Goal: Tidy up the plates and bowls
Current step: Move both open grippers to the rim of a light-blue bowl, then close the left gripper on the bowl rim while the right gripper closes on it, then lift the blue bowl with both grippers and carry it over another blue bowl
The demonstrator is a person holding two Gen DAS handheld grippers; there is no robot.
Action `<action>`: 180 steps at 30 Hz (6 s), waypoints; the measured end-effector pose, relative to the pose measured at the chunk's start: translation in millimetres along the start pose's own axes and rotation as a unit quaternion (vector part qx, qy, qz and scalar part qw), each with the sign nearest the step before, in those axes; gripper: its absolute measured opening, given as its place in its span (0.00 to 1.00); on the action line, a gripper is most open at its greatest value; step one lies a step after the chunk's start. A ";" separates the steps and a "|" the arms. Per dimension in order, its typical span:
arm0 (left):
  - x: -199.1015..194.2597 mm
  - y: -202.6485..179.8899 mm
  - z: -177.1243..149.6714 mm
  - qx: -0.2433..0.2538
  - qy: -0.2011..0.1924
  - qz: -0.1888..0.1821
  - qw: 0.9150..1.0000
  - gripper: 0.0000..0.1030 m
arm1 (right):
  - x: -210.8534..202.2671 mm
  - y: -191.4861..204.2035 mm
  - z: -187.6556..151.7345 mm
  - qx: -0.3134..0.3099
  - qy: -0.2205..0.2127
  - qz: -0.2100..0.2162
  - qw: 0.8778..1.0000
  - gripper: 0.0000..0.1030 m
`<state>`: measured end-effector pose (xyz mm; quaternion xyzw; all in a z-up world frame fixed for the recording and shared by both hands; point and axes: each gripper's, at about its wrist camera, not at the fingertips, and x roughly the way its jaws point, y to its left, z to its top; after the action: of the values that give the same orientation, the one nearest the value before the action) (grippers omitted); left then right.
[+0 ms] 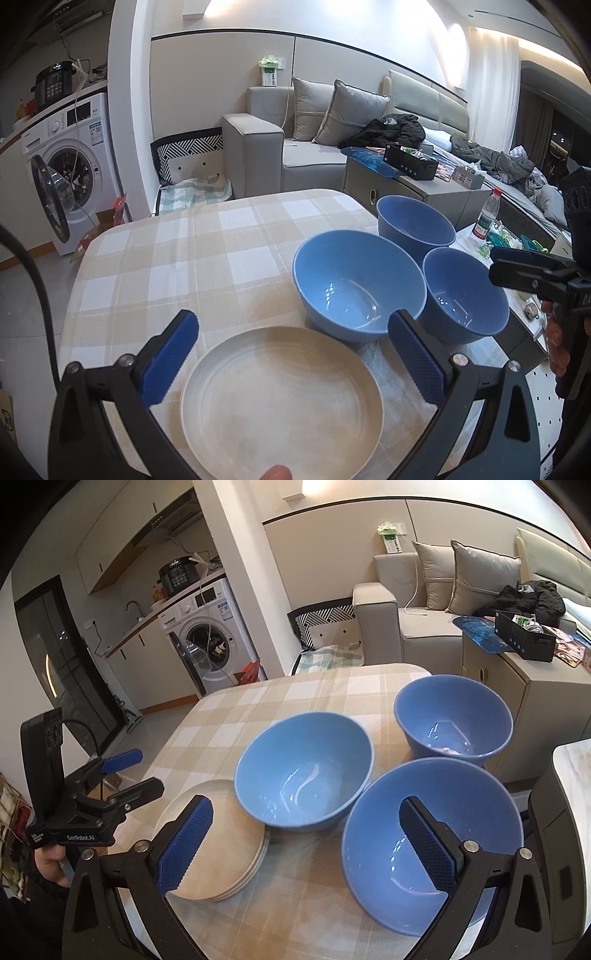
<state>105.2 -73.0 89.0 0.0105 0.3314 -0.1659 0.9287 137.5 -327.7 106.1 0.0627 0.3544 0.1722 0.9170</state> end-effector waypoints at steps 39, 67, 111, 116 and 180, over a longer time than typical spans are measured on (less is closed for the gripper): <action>106.1 -8.3 20.6 0.002 0.074 0.016 0.997 1.00 | 116.5 -40.2 40.5 -0.024 0.114 -0.009 0.993 0.83; 141.6 -6.7 6.0 -0.013 0.133 -0.033 0.991 0.70 | 154.2 -46.8 39.3 0.009 0.147 0.030 0.989 0.52; 121.8 -11.9 20.4 -0.011 0.139 -0.026 0.990 0.30 | 139.3 -26.5 53.5 -0.009 0.147 -0.024 0.989 0.26; 110.3 -13.8 25.8 -0.010 0.127 -0.027 0.991 0.30 | 128.0 -21.0 57.9 -0.014 0.139 -0.027 0.990 0.26; 77.5 -155.3 50.3 0.062 0.094 -0.078 0.991 0.30 | -22.8 -94.2 17.8 0.049 0.092 -0.096 0.990 0.27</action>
<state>143.1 -249.5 94.4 0.0578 0.4060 -0.2563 0.8753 159.2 -423.7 111.3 0.0571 0.4495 0.0712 0.8886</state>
